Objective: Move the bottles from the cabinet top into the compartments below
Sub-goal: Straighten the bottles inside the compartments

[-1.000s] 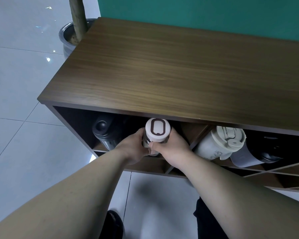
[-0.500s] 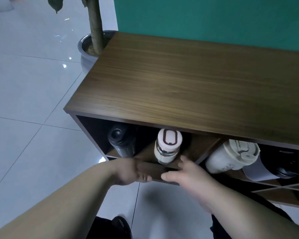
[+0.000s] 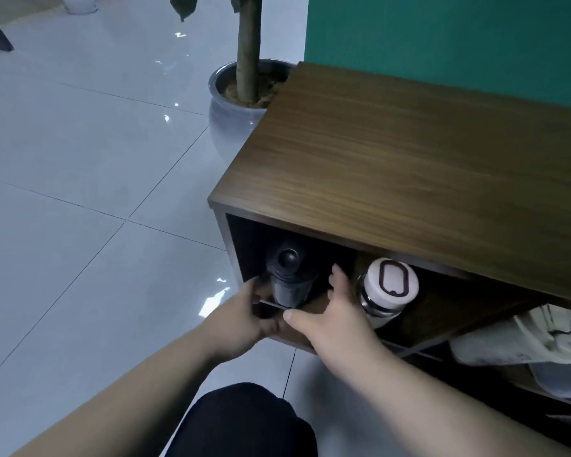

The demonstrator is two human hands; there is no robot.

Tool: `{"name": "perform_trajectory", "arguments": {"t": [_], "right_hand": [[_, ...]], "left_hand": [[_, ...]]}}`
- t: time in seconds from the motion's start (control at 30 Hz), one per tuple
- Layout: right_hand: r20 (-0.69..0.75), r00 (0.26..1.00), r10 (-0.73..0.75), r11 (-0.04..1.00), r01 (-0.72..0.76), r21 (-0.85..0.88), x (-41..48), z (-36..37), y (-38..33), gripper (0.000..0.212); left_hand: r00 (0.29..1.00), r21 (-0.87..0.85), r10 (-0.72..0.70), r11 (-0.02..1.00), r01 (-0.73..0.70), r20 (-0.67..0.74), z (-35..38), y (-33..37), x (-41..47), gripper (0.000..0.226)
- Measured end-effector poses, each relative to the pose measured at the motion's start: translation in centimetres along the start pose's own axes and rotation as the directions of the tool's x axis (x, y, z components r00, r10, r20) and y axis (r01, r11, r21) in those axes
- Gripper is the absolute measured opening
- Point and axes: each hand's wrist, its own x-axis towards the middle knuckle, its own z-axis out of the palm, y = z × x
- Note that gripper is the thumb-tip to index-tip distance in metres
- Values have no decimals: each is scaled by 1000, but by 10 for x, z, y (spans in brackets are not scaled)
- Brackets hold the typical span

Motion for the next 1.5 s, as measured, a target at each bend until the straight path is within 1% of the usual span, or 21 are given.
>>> {"name": "perform_trajectory", "arguments": {"t": [0.03,0.07,0.13,0.17,0.2,0.23,0.3,0.37,0.4,0.47,0.53,0.6,0.8,0.93,1.03,1.17,1.5], "right_hand": [[-27,1000,-15,1000,15,13,7,4,-2,113],[-38,999,-31,1000,31,5,12,7,-5,114],[-57,996,-62,997,59,-59,22,9,-10,114],[-84,994,-68,993,59,-97,27,9,-11,111],[-127,989,-69,991,54,-119,33,10,-12,107],[-168,984,-62,992,43,-116,38,11,-14,103],[-201,979,-26,996,10,-84,46,13,-15,101],[-203,979,11,997,-25,-66,50,14,-16,100],[-197,980,22,998,-35,-61,51,14,-17,96],[-169,985,31,997,-41,-61,51,13,-18,80],[-154,988,24,998,-33,-58,51,12,-17,65],[-151,988,19,998,-27,-57,50,11,-17,58],[-146,989,5,998,-15,-69,52,11,-12,59],[-139,990,2,997,-14,-79,56,12,-5,62],[-118,993,-7,997,-2,-83,58,11,-3,57],[-107,994,-33,997,26,-73,59,10,-2,54],[-103,993,-54,998,50,-44,60,13,4,54]], "left_hand": [[999,-75,5,997,-8,-32,6,-5,5,89],[998,-126,15,992,-24,-66,12,-8,8,89],[989,-176,49,982,-73,-141,18,-10,16,67],[985,-198,61,976,-93,-162,20,-12,21,62],[983,-217,73,970,-109,-170,21,-13,25,64],[983,-220,76,969,-113,-169,21,-14,30,69],[981,-216,95,968,-131,-169,23,-18,38,76],[976,-186,116,971,-151,-186,25,-17,42,71],[972,-166,133,972,-166,-195,25,-15,44,65],[964,-141,157,972,-190,-216,25,-16,50,59],[956,-128,167,971,-202,-239,26,-16,52,61],[952,-110,161,975,-195,-260,28,-15,52,61],[938,-81,158,978,-191,-308,33,-14,52,64],[931,-64,156,980,-187,-330,37,-14,49,70],[925,-38,127,988,-150,-357,40,-14,49,65],[915,-23,128,989,-147,-383,43,-14,50,60],[902,-18,173,980,-196,-395,44,-20,51,60]]}}
